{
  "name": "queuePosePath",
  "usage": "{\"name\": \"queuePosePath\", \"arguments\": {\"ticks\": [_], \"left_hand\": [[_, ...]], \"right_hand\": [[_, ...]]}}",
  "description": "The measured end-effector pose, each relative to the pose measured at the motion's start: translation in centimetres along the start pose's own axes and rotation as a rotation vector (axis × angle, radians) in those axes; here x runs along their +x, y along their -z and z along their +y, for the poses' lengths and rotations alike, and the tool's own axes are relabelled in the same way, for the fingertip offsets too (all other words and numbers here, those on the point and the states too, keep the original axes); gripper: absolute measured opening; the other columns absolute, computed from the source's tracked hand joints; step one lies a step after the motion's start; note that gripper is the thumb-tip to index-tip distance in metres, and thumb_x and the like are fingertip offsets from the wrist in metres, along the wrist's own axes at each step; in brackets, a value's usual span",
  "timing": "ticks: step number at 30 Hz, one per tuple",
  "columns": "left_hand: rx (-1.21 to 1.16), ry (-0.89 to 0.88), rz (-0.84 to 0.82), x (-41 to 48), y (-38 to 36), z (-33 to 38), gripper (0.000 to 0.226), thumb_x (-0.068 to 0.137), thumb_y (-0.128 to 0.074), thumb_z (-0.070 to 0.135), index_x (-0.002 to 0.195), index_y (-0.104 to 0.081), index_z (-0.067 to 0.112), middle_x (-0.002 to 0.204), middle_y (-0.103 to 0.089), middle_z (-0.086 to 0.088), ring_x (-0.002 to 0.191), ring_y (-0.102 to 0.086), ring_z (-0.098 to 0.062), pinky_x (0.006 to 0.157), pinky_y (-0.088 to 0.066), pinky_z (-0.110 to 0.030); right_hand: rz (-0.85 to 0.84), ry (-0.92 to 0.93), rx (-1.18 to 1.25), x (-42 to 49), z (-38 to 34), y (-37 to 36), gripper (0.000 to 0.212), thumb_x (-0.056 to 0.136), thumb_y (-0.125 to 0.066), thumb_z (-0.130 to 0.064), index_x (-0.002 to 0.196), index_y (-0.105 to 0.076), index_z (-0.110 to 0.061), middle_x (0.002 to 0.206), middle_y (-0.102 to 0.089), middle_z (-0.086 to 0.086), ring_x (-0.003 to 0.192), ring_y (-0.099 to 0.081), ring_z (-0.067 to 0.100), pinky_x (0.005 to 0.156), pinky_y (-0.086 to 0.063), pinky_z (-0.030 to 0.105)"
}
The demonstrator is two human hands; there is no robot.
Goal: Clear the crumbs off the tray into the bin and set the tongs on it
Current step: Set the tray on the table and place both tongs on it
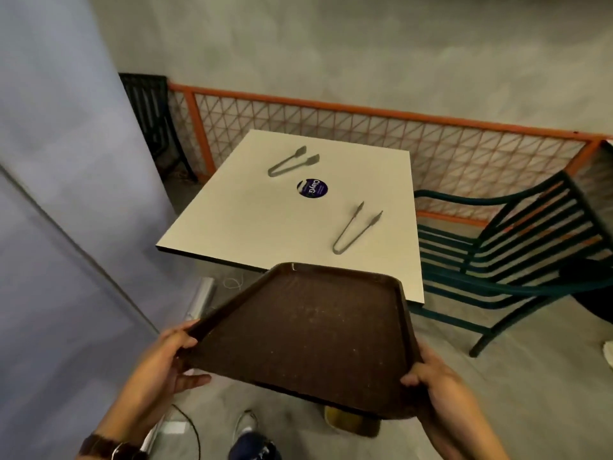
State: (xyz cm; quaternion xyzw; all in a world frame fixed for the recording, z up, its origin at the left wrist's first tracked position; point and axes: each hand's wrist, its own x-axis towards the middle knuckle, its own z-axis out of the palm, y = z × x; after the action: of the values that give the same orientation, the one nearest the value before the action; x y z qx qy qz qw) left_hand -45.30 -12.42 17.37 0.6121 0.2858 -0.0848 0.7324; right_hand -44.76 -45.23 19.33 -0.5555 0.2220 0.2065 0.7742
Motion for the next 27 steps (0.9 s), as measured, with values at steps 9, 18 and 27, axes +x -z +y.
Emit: {"name": "queuePosePath", "arguments": {"ticks": [9, 18, 27], "left_hand": [[-0.179, 0.087, 0.18, 9.7, 7.0, 0.3, 0.031, 0.096, -0.035, 0.012, 0.124, -0.049, 0.018, 0.113, -0.054, -0.013, 0.083, -0.056, -0.02, 0.065, -0.047, -0.037], [-0.372, 0.338, 0.138, 19.6, 11.3, -1.3, 0.041, 0.094, -0.044, 0.006, 0.135, -0.041, 0.006, 0.127, -0.054, -0.016, 0.089, -0.057, -0.027, 0.08, -0.048, -0.041], [-0.124, 0.413, 0.032, 24.4, 10.2, -4.0, 0.067, 0.085, -0.05, -0.013, 0.139, -0.026, 0.017, 0.133, -0.049, -0.024, 0.098, -0.055, -0.038, 0.072, -0.05, -0.044]], "right_hand": [[-0.02, 0.008, -0.028, 13.2, 5.9, -9.7, 0.111, 0.016, -0.074, -0.003, 0.123, -0.043, -0.014, 0.106, -0.06, 0.002, 0.106, -0.054, 0.024, 0.066, -0.051, 0.02], [0.103, -0.344, -0.124, 22.7, 12.1, -19.7, 0.049, 0.091, -0.036, 0.01, 0.137, -0.038, -0.006, 0.121, -0.056, 0.016, 0.108, -0.055, 0.038, 0.083, -0.052, 0.046], [-0.093, -0.55, -0.367, 24.4, 12.7, -24.9, 0.019, 0.084, -0.057, -0.017, 0.101, -0.06, -0.011, 0.101, -0.063, 0.013, 0.071, -0.06, 0.02, 0.061, -0.049, 0.029]]}}
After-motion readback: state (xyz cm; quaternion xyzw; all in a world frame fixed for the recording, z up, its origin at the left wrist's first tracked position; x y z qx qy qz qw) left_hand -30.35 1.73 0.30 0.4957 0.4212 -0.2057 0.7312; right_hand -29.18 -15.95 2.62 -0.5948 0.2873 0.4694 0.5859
